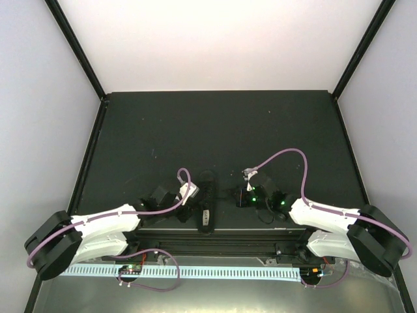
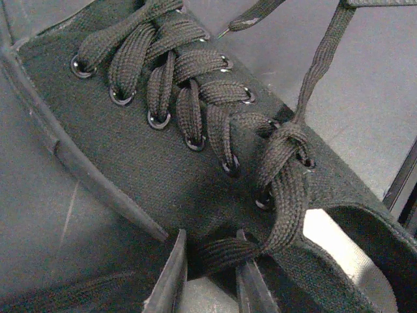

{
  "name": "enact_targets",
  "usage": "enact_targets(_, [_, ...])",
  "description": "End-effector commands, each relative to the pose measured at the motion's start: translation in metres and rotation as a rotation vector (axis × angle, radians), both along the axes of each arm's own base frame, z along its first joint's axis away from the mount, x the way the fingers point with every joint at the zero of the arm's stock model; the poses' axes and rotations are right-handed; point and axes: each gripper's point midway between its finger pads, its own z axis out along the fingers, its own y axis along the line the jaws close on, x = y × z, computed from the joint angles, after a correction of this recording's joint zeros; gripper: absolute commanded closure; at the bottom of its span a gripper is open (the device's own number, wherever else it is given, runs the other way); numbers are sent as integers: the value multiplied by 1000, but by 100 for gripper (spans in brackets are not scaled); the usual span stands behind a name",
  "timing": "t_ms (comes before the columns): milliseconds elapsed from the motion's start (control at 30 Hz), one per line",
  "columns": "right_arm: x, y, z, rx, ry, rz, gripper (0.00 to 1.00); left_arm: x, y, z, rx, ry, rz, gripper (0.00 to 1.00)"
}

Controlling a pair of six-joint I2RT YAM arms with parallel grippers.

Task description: Tie the shoes

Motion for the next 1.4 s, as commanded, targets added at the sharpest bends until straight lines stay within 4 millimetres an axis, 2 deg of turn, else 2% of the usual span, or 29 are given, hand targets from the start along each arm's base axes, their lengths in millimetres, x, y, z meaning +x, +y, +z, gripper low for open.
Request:
enact_targets(0, [6,2,13,23,-35,-7,98,14,-16,23,-59,-72,-12,82])
enact_targets(133, [7,0,13,16,-40,-14,98,13,-18,32,-93,-83,-10,98])
enact_targets(267, [19,-5,24,-15,-89,-45,98,12,-22,57,-180,-145,-5,99])
enact_targets(400, [49,8,58,-19,-184,-32,98,9,-27,73,-243,-168,-20,98])
enact_targets(467, [65,27,75,-31,-217,12,98,8,-28,71,-238,-159,-25,98])
enact_targets(500, [71,42,87,-15,-226,54,98,7,-29,69,-237,-150,-28,98])
enact_targets(567, [78,75,98,23,-206,153,98,6,-31,68,-242,-133,-32,98])
enact_targets(600, [79,97,112,82,-204,222,98,5,-31,68,-246,-128,-33,98])
enact_targets(667, [67,131,120,177,-173,349,98,5,-32,70,-260,-128,-27,98])
enact_targets(700, [58,146,120,204,-157,411,95,5,-32,72,-268,-131,-22,98])
enact_targets(767, [38,167,110,215,-110,516,85,5,-31,74,-275,-134,-15,98])
enact_targets(800, [33,169,104,206,-94,532,77,5,-31,74,-278,-135,-13,98])
enact_targets(900, [40,150,85,156,-71,441,52,5,-29,74,-275,-132,-8,98])
enact_targets(1000, [48,122,79,167,-62,373,39,3,-28,73,-277,-122,-5,98])
enact_targets(1167, [46,88,79,141,-115,339,31,5,-26,71,-260,-105,20,99])
enact_targets(1367, [5,81,85,283,-165,467,31,9,-29,72,-254,-94,25,98])
